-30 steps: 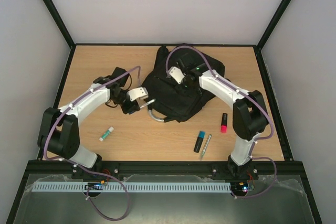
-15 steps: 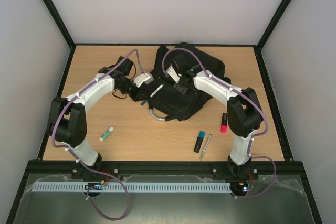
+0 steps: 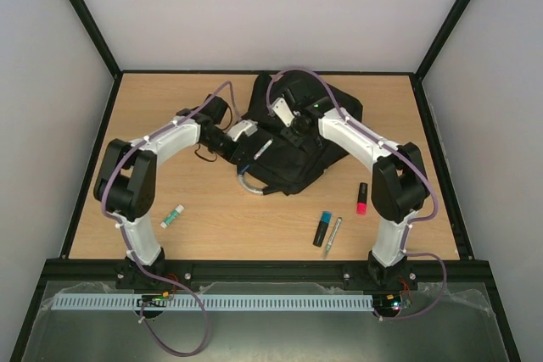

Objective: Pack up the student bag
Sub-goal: Place the stationery in the student bag.

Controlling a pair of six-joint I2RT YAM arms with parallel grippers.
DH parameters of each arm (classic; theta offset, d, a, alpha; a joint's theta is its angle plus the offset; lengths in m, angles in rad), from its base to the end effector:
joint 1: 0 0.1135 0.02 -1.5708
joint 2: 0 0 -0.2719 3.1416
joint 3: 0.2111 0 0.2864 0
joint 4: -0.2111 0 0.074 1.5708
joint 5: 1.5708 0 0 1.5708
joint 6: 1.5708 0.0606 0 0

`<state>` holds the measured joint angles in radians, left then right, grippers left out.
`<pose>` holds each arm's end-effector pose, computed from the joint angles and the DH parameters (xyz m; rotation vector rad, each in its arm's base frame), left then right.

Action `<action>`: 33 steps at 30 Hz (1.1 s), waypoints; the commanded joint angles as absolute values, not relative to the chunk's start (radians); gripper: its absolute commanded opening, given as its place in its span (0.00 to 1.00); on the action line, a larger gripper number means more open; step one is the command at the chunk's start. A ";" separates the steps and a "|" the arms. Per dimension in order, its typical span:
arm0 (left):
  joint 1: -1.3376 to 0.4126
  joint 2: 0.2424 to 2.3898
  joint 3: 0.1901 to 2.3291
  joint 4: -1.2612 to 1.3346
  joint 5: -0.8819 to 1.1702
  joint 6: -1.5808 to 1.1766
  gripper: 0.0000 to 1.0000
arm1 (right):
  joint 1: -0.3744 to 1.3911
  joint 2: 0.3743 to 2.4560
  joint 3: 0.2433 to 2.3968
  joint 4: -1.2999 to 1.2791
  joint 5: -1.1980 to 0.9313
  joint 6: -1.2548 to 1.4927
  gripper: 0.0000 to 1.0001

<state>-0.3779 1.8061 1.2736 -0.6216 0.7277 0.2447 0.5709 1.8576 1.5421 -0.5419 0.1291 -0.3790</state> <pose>0.3601 -0.1863 0.1784 0.9950 2.4093 -1.0238 0.3993 0.2472 0.2431 -1.0544 2.1780 -0.0693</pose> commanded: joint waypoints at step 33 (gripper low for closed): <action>-0.327 1.887 1.510 -0.679 0.586 0.215 0.43 | 0.583 1.807 1.551 -0.624 -0.100 -0.378 0.01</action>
